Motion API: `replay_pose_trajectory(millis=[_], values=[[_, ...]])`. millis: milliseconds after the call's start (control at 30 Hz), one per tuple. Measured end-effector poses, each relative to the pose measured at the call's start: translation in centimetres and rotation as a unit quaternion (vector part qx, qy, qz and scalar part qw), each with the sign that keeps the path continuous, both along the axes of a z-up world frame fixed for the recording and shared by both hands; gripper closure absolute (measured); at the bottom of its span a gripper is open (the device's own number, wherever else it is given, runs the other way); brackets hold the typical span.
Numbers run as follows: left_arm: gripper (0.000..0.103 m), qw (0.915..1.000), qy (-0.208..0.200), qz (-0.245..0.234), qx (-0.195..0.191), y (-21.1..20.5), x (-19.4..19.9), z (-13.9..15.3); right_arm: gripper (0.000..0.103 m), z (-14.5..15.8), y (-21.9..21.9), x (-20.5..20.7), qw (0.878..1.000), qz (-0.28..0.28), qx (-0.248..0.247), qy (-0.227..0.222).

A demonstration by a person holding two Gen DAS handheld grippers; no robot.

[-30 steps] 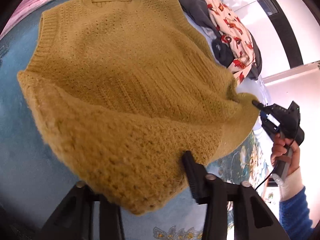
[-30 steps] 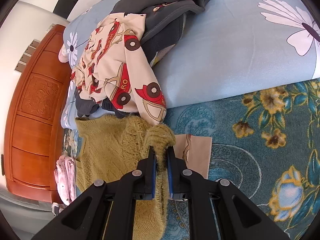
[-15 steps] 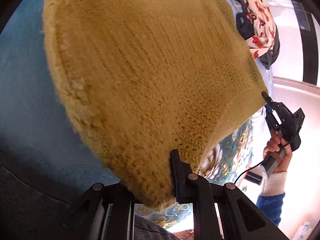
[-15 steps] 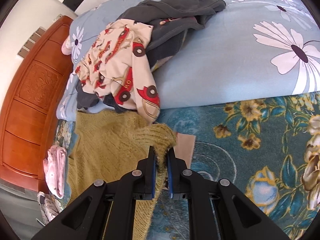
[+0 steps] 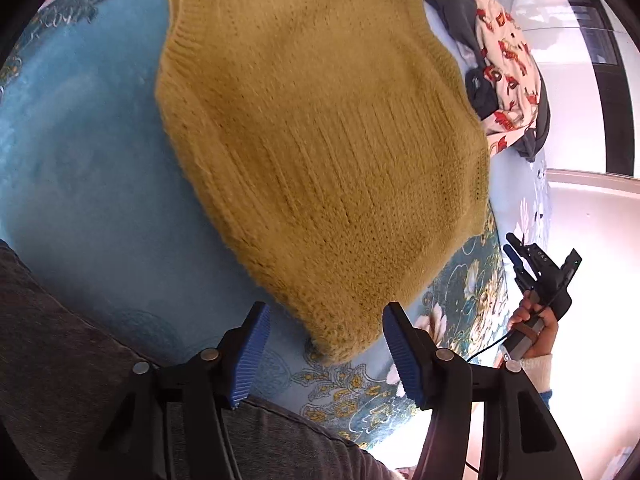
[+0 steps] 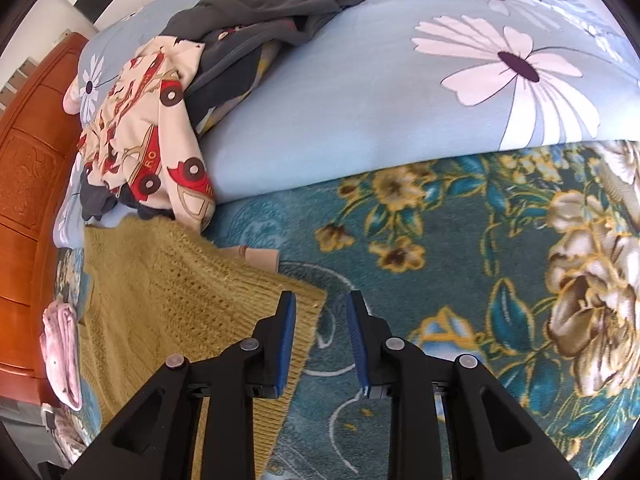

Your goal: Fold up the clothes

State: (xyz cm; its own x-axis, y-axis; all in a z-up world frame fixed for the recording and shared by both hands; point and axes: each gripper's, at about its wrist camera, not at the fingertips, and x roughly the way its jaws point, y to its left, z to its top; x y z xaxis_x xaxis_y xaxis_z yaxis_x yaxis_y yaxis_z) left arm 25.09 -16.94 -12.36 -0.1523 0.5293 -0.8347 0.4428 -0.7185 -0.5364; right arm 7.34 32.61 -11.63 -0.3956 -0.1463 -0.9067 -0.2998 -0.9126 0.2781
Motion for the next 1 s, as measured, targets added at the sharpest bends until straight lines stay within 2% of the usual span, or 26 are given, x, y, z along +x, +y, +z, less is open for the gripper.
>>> replay_pose_trajectory(millis=[67,133,200,267,367,467,533,633,767,833,900,1000], values=[[0.04,0.9992,0.019,0.011,-0.033,-2.6,-1.0,0.7,0.075,1.1,-1.0,-0.4,0.999,0.029,0.022,0.013],[0.04,0.9955,0.035,0.033,-0.081,-5.1,-3.0,0.7,0.075,2.0,-4.0,-1.5,0.996,0.084,0.035,0.027],[0.04,0.9885,0.054,0.057,-0.13,-7.9,-5.1,0.3,0.075,2.5,-9.3,-3.2,0.985,0.158,0.052,0.039],[0.04,0.9804,0.061,0.077,-0.171,-10.7,-7.2,-0.8,0.073,2.9,-14.6,-5.0,0.969,0.23,0.069,0.05],[0.039,0.9699,0.07,0.101,-0.21,-14.0,-10.5,-2.5,0.067,3.5,-22.5,-7.6,0.934,0.337,0.094,0.067],[0.039,0.9614,0.083,0.095,-0.244,-15.7,-13.0,-3.8,0.067,4.2,-30.5,-10.3,0.887,0.439,0.118,0.083],[0.039,0.9561,0.093,0.085,-0.265,-16.7,-14.6,-4.5,0.067,3.7,-34.7,-12.1,0.859,0.481,0.151,0.086],[0.039,0.9571,0.103,0.056,-0.265,-17.3,-16.5,-5.4,0.066,2.6,-40.4,-14.7,0.817,0.532,0.208,0.084],[0.039,0.9585,0.097,0.018,-0.267,-17.5,-17.9,-6.9,0.065,0.8,-47.5,-18.2,0.754,0.589,0.282,0.076],[0.039,0.9617,0.096,0.012,-0.257,-17.7,-18.2,-7.5,0.064,-0.9,-49.4,-19.5,0.732,0.602,0.313,0.057],[0.039,0.9654,0.099,0.008,-0.241,-17.8,-18.5,-8.0,0.064,-2.3,-50.7,-20.4,0.717,0.608,0.338,0.05],[0.041,0.9661,0.107,-0.002,-0.235,-17.6,-18.8,-8.3,0.063,-4.6,-52.2,-21.3,0.694,0.621,0.362,0.03]])
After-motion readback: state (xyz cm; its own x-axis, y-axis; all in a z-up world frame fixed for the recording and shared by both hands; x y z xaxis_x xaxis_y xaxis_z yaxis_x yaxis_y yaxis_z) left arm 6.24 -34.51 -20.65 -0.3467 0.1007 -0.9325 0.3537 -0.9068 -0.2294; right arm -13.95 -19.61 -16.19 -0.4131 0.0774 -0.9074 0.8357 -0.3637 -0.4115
